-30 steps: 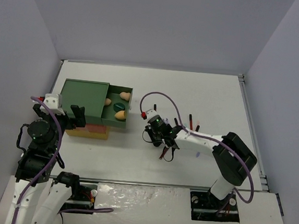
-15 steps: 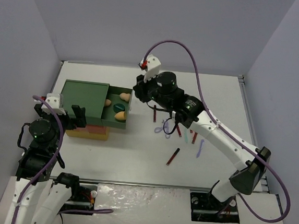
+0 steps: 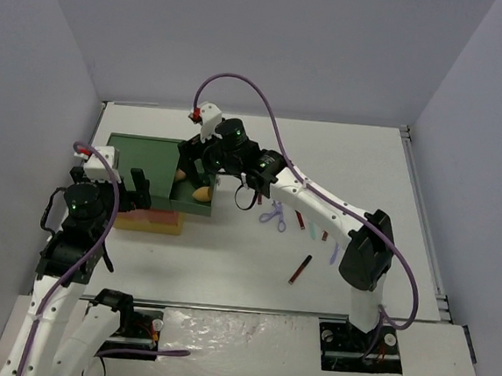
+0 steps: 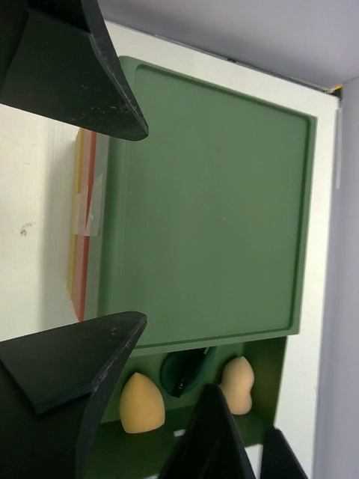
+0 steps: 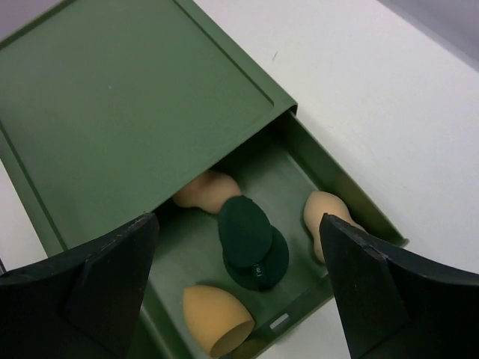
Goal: Organize the makeup
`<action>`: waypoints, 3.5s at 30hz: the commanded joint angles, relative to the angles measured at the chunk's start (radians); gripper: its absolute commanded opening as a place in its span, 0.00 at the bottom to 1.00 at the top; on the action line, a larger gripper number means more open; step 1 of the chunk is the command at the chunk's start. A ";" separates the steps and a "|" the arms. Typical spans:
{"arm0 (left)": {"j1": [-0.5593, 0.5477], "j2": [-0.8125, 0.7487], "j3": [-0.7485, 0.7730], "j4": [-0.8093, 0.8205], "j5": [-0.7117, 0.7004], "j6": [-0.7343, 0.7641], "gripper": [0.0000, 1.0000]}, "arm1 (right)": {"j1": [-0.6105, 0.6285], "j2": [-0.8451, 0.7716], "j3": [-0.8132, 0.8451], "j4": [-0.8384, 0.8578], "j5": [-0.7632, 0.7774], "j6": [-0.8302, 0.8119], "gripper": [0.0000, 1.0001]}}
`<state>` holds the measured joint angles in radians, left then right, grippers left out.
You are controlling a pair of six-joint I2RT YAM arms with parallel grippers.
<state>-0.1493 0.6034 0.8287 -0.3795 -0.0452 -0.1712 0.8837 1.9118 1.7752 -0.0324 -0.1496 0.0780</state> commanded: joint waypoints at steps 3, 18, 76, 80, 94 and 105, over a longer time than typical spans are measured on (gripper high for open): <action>0.001 0.182 0.174 -0.048 -0.013 -0.036 0.97 | -0.068 -0.190 -0.044 0.094 0.144 0.014 0.93; 0.002 0.403 0.268 -0.110 -0.033 -0.044 0.97 | -0.218 -0.304 -0.401 0.069 0.247 0.162 0.94; 0.071 0.446 0.202 -0.084 0.114 -0.102 0.97 | -0.111 0.054 -0.206 0.383 -0.384 0.068 0.91; 0.071 0.435 0.201 -0.062 0.134 -0.109 0.97 | -0.141 0.025 -0.267 0.392 -0.397 0.048 0.87; -0.115 0.563 0.396 -0.057 -0.013 0.003 0.97 | -0.164 -0.096 -0.470 0.477 -0.432 0.008 0.83; -0.148 0.746 0.504 -0.089 -0.199 0.020 0.97 | -0.138 -0.071 -0.499 0.579 -0.487 0.014 0.82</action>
<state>-0.2920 1.3126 1.2544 -0.4736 -0.1451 -0.1542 0.7262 1.8767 1.2663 0.3996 -0.5758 0.1006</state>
